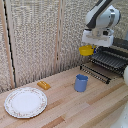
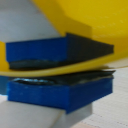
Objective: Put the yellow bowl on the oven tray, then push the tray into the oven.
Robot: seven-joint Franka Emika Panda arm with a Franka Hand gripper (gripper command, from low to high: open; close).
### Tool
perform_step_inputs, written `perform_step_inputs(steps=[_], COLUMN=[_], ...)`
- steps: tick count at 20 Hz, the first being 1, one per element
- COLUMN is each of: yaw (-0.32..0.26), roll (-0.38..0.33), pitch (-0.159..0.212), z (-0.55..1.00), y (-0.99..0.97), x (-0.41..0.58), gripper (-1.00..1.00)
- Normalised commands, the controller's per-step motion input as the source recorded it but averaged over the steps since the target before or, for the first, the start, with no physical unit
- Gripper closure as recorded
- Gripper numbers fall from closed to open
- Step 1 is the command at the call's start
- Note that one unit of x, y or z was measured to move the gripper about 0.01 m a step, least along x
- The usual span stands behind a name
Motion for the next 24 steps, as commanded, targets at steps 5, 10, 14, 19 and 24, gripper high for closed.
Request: perform_step_inputs(steps=[5, 10, 14, 19, 24], yaw=[-0.183, -0.150, -0.107, -0.077, -0.065], roll=[0.006, 0.023, 0.061, 0.084, 0.106], pitch=[0.000, 0.006, 0.040, 0.017, 0.000], z=[0.01, 0.06, 0.24, 0.30, 0.24], y=[-0.66, -0.71, -0.75, -0.76, -0.77], x=[0.070, 0.089, 0.053, 0.124, 0.144], gripper=[1.00, 1.00, 1.00, 1.00, 1.00])
